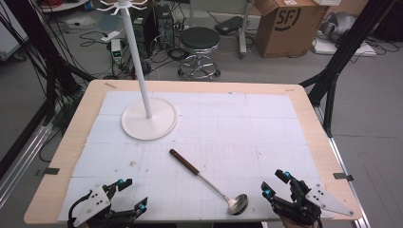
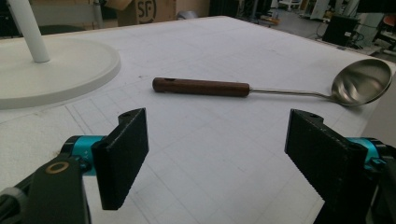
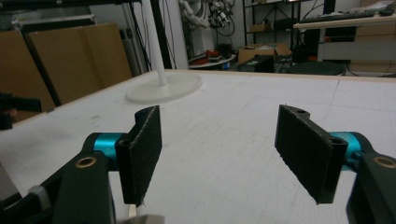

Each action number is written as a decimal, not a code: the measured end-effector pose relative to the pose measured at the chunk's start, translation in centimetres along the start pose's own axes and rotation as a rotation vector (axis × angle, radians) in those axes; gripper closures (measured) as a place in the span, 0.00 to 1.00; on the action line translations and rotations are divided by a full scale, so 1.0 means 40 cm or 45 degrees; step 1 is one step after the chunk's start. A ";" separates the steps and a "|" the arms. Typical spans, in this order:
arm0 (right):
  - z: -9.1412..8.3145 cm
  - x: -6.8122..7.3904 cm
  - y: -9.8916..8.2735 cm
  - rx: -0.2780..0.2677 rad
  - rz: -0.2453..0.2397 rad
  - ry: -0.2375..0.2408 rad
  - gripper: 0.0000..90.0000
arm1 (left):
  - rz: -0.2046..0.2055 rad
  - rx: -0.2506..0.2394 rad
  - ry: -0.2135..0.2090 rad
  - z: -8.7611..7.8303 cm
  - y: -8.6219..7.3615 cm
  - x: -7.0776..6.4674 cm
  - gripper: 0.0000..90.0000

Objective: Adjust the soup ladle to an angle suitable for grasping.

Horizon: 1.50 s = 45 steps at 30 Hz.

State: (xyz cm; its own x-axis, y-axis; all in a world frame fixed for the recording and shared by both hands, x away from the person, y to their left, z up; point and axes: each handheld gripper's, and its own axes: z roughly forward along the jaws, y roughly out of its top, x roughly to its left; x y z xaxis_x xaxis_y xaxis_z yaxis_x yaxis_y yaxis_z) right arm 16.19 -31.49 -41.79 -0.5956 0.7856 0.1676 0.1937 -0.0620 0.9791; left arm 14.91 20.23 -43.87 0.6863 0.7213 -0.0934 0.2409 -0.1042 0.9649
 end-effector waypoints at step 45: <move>0.530 0.246 0.104 1.377 -0.247 0.486 1.00 | -0.005 -0.037 -0.020 -0.010 0.000 -0.003 0.24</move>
State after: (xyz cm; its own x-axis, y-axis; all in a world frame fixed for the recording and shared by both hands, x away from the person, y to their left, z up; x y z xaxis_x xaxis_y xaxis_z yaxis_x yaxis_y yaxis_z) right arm 27.68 -10.96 -38.49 -0.8485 0.4766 0.2299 0.5285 0.7414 0.4137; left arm 14.56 20.42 -43.75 0.6960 0.7109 -0.1011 0.2237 -0.0809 0.9713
